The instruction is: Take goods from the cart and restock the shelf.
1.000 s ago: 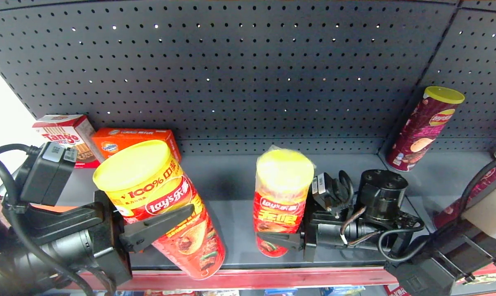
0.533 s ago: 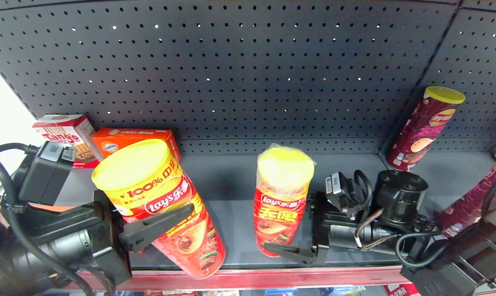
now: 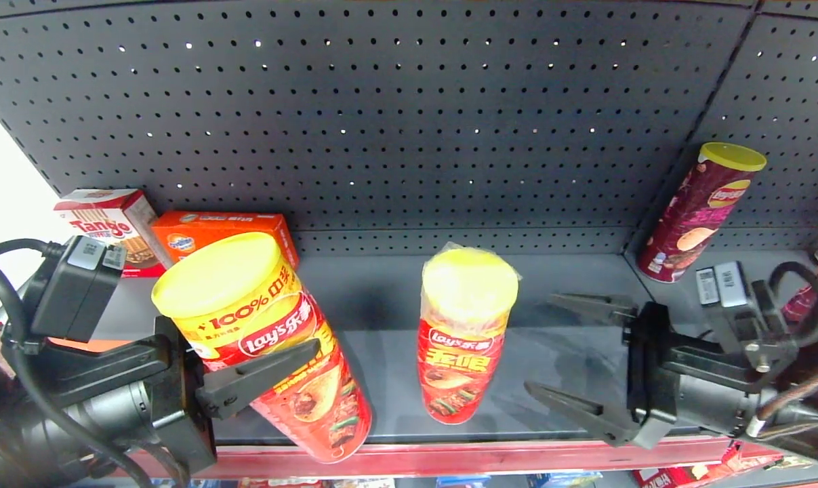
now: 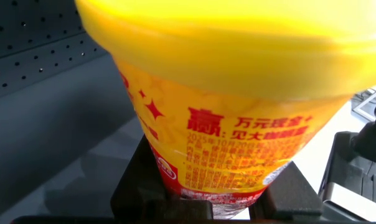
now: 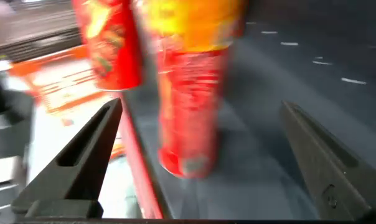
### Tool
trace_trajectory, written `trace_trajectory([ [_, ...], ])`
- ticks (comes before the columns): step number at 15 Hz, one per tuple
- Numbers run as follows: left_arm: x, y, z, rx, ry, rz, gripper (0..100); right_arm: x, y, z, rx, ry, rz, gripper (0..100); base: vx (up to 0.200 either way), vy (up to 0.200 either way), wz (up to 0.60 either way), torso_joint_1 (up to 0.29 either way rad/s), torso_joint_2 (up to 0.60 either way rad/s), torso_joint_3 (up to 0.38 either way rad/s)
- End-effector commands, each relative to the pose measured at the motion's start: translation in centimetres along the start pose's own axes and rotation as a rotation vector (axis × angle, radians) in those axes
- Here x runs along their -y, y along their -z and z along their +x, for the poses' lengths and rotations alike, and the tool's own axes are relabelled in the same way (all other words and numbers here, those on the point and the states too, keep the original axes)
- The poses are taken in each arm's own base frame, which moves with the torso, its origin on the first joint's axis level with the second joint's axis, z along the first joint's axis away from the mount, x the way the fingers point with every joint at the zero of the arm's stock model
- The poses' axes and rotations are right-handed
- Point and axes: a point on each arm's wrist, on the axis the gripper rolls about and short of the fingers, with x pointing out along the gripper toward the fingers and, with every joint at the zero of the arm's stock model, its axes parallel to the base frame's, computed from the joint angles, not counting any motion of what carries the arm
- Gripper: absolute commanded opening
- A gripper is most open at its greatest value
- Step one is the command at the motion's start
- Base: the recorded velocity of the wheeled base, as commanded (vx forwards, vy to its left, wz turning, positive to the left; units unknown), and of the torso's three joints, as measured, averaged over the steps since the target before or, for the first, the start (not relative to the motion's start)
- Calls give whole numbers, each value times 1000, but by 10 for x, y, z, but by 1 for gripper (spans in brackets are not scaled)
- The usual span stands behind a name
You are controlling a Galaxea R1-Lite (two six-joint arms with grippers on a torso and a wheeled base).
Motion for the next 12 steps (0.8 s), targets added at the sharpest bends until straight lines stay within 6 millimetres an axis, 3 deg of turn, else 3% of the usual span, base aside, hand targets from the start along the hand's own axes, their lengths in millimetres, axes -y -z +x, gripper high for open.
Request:
trace_trajectory([
  [1, 1, -1, 0, 4, 1, 2, 0, -14, -24, -54, 27, 180, -42, 100, 0, 0, 0, 0, 0, 0],
  [4, 1, -3, 0, 9, 3, 5, 0, -40, -25, -100, -2, 368, -9, 100, 0, 0, 0, 0, 0, 0],
  [7, 2, -4, -2, 17, 3, 10, 0, -64, -3, -137, -139, 630, 88, 100, 0, 0, 0, 0, 0, 0],
  [12, 3, -6, -1, 23, 9, 14, 0, -92, 20, -175, -229, 807, 135, 100, 0, 0, 0, 0, 0, 0],
])
